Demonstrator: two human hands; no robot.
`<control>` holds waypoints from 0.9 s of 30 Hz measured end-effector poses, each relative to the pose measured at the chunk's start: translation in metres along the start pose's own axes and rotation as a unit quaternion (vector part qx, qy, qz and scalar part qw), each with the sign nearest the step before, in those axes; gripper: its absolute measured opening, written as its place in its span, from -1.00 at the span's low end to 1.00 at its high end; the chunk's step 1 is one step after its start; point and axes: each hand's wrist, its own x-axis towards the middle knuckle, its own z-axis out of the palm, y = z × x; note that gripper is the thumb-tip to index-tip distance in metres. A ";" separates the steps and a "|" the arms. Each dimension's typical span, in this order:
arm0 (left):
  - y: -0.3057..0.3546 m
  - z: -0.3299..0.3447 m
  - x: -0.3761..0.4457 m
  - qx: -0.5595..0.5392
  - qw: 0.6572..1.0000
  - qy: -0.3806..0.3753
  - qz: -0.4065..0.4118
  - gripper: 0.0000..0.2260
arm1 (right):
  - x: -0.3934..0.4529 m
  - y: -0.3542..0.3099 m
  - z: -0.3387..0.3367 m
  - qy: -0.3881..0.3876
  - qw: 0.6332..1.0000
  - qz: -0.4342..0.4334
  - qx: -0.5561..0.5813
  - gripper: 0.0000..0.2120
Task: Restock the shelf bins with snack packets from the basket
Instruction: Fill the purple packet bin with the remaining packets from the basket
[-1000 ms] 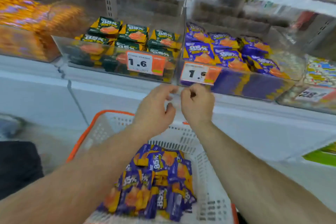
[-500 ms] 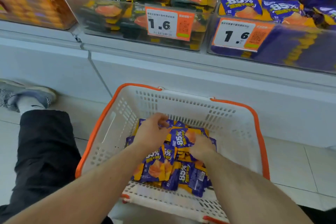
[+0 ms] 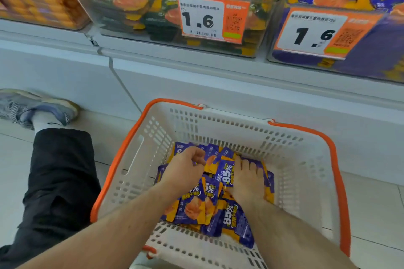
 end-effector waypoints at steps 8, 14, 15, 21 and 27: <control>-0.006 0.003 -0.016 -0.069 0.998 0.001 -0.007 -0.73 | -0.012 0.010 -0.044 -0.131 0.973 0.026 0.191 -0.66; 0.011 -0.003 -0.024 -0.183 0.981 0.049 -0.040 -0.50 | -0.023 0.033 -0.139 -0.059 0.934 0.059 0.347 -0.75; 0.018 -0.006 -0.024 -0.208 0.976 0.045 -0.040 -0.42 | -0.027 0.034 -0.155 -0.035 0.920 0.061 0.387 -0.79; 0.073 -0.025 -0.035 -0.416 0.907 -0.048 0.042 -0.77 | -0.058 0.037 -0.236 0.082 0.839 0.068 0.533 -0.86; 0.121 -0.051 -0.047 -0.425 0.888 -0.005 0.175 -0.78 | -0.113 0.034 -0.284 0.278 0.822 0.018 0.496 -0.57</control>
